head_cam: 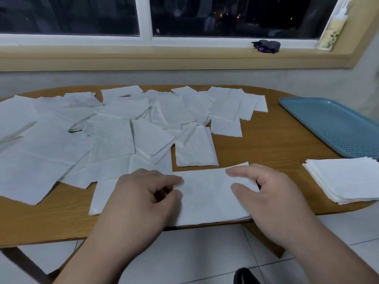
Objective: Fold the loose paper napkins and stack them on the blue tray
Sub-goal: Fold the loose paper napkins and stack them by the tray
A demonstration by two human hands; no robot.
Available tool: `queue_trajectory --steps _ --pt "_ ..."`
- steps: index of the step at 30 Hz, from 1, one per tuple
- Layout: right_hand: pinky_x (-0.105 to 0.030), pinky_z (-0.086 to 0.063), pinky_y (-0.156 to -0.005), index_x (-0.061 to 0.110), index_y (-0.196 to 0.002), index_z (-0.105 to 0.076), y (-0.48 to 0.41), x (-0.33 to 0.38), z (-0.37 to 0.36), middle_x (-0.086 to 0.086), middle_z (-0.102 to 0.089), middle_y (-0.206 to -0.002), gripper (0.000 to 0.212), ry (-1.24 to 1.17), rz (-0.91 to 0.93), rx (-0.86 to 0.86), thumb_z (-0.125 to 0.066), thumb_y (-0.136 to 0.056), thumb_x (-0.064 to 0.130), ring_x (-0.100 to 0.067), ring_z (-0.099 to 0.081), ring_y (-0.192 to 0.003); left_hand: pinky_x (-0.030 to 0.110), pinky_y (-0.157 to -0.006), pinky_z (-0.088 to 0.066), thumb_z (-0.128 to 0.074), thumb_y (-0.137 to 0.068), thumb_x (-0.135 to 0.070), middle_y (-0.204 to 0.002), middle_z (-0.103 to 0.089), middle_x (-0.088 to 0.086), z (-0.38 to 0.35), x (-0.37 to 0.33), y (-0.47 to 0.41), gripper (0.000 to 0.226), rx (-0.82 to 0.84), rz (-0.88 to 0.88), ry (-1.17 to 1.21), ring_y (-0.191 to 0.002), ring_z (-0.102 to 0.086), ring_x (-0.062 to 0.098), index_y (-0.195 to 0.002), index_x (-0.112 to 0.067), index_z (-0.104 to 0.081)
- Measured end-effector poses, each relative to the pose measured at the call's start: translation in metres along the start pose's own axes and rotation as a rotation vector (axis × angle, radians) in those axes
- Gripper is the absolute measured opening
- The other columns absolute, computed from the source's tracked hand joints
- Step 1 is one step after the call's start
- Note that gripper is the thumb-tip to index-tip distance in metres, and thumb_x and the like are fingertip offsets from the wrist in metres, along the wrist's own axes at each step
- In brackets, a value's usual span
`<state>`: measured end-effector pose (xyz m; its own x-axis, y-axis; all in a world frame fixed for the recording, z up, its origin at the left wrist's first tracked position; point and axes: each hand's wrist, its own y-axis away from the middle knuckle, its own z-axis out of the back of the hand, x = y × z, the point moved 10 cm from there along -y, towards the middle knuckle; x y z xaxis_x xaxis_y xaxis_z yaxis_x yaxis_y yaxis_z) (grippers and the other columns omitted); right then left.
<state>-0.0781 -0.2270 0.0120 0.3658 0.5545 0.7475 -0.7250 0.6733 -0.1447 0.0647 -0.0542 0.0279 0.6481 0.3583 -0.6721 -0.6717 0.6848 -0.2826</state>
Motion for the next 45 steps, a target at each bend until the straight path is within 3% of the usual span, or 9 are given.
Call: queue_trajectory --steps 6,10,14,17,19,26,30,35,45 --pt "-0.004 -0.037 -0.066 0.042 -0.109 -0.069 0.000 -0.001 -0.007 0.044 -0.053 -0.090 0.026 0.014 0.036 0.025 -0.058 -0.093 0.024 0.014 -0.053 -0.075 -0.002 -0.069 -0.033 -0.073 -0.079 -0.016 -0.084 -0.064 -0.032 0.006 0.007 0.000 0.023 -0.045 0.059 0.087 -0.090 -0.055 -0.008 -0.084 -0.038 -0.077" --pt "-0.008 -0.038 -0.065 0.044 -0.112 -0.068 -0.001 0.001 -0.011 0.049 -0.047 -0.089 0.027 0.057 0.048 0.038 -0.058 -0.094 0.028 0.008 -0.051 -0.075 0.001 -0.071 -0.032 -0.072 -0.079 -0.018 -0.084 -0.064 -0.030 0.007 0.008 0.002 0.022 -0.030 0.056 0.039 -0.092 -0.055 -0.006 -0.083 -0.038 -0.077" --pt "-0.015 -0.033 -0.078 0.043 -0.118 -0.067 -0.001 0.008 -0.015 0.044 -0.047 -0.091 0.030 0.157 0.088 0.028 -0.054 -0.094 0.031 0.002 -0.045 -0.088 0.030 -0.085 -0.040 -0.067 -0.081 -0.033 -0.087 -0.063 -0.032 0.007 0.004 0.003 0.013 -0.033 0.016 -0.074 -0.095 -0.054 -0.004 -0.085 -0.040 -0.077" --pt "-0.019 -0.033 -0.096 0.039 -0.127 -0.064 0.000 0.014 -0.016 0.031 -0.048 -0.088 0.034 0.250 0.123 0.022 -0.051 -0.096 0.031 0.005 -0.037 -0.104 0.040 -0.084 -0.042 -0.061 -0.075 -0.035 -0.076 -0.062 -0.028 0.004 0.005 0.005 0.018 -0.032 -0.008 -0.231 -0.086 -0.055 -0.002 -0.084 -0.040 -0.076" --pt "-0.021 -0.030 -0.101 0.038 -0.129 -0.063 0.000 0.014 -0.018 0.030 -0.044 -0.091 0.035 0.313 0.132 0.019 -0.051 -0.097 0.031 0.006 -0.031 -0.101 0.039 -0.082 -0.040 -0.062 -0.074 -0.035 -0.069 -0.057 -0.027 0.000 0.007 0.006 0.017 -0.014 -0.019 -0.307 -0.079 -0.053 0.001 -0.084 -0.041 -0.074" --pt "-0.028 -0.032 -0.099 0.039 -0.119 -0.063 0.006 0.016 -0.010 0.023 -0.031 -0.109 0.030 0.403 0.165 -0.099 -0.060 -0.089 0.037 0.005 -0.021 -0.103 0.037 -0.080 -0.034 -0.057 -0.073 -0.035 -0.093 -0.049 -0.013 0.008 -0.002 0.011 0.034 -0.164 -0.065 -0.327 -0.092 -0.048 0.014 -0.104 -0.035 -0.071" --pt "-0.032 -0.036 -0.091 0.030 -0.103 -0.070 0.012 0.025 -0.006 0.018 -0.046 -0.105 0.021 0.411 0.279 -0.194 -0.060 -0.085 0.029 0.005 -0.028 -0.099 0.036 -0.078 -0.034 -0.058 -0.079 -0.037 -0.098 -0.054 -0.013 -0.010 -0.024 0.017 0.023 -0.086 -0.259 -0.325 -0.094 -0.051 0.015 -0.098 -0.036 -0.070" --pt "-0.030 -0.033 -0.091 0.032 -0.087 -0.071 0.014 0.027 -0.019 0.021 -0.057 -0.089 0.025 0.413 0.380 -0.118 -0.046 -0.087 0.034 -0.004 -0.051 -0.091 0.037 -0.078 -0.036 -0.052 -0.082 -0.038 -0.092 -0.058 -0.021 -0.026 -0.028 0.020 0.018 -0.008 -0.338 -0.336 -0.088 -0.058 0.008 -0.085 -0.039 -0.070" --pt "-0.023 -0.030 -0.096 0.035 -0.088 -0.072 0.007 0.019 -0.019 0.025 -0.058 -0.091 0.022 0.432 0.313 -0.050 -0.049 -0.088 0.035 0.001 -0.049 -0.095 0.036 -0.078 -0.037 -0.048 -0.084 -0.043 -0.093 -0.059 -0.026 -0.030 -0.025 0.018 0.022 -0.029 -0.355 -0.321 -0.088 -0.058 0.001 -0.087 -0.042 -0.070"
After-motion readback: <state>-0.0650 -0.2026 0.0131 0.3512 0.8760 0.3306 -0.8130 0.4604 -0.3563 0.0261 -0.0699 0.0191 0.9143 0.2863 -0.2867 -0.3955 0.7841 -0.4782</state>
